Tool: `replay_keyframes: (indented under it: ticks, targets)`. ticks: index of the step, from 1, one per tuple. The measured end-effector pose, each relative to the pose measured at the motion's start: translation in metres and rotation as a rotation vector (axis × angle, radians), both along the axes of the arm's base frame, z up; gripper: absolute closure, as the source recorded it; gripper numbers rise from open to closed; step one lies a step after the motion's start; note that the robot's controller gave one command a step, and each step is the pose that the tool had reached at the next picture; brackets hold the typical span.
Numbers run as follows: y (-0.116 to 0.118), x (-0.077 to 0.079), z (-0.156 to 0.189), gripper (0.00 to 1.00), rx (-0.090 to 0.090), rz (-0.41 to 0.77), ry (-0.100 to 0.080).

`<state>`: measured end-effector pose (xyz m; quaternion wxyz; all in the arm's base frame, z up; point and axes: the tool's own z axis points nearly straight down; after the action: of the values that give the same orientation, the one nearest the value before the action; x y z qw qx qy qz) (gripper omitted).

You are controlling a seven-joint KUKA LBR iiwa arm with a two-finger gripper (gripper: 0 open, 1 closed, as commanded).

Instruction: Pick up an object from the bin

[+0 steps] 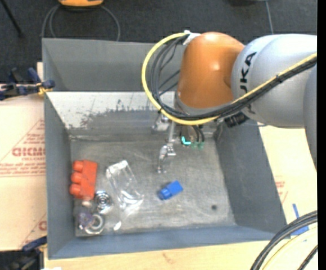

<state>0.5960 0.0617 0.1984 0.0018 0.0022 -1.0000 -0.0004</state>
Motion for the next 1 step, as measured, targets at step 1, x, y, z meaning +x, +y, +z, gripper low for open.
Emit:
replay_keyframes:
  ticks: [1]
  targets:
    - [-0.0349,-0.0909,-0.0851,0.00,-0.001,0.278,0.000]
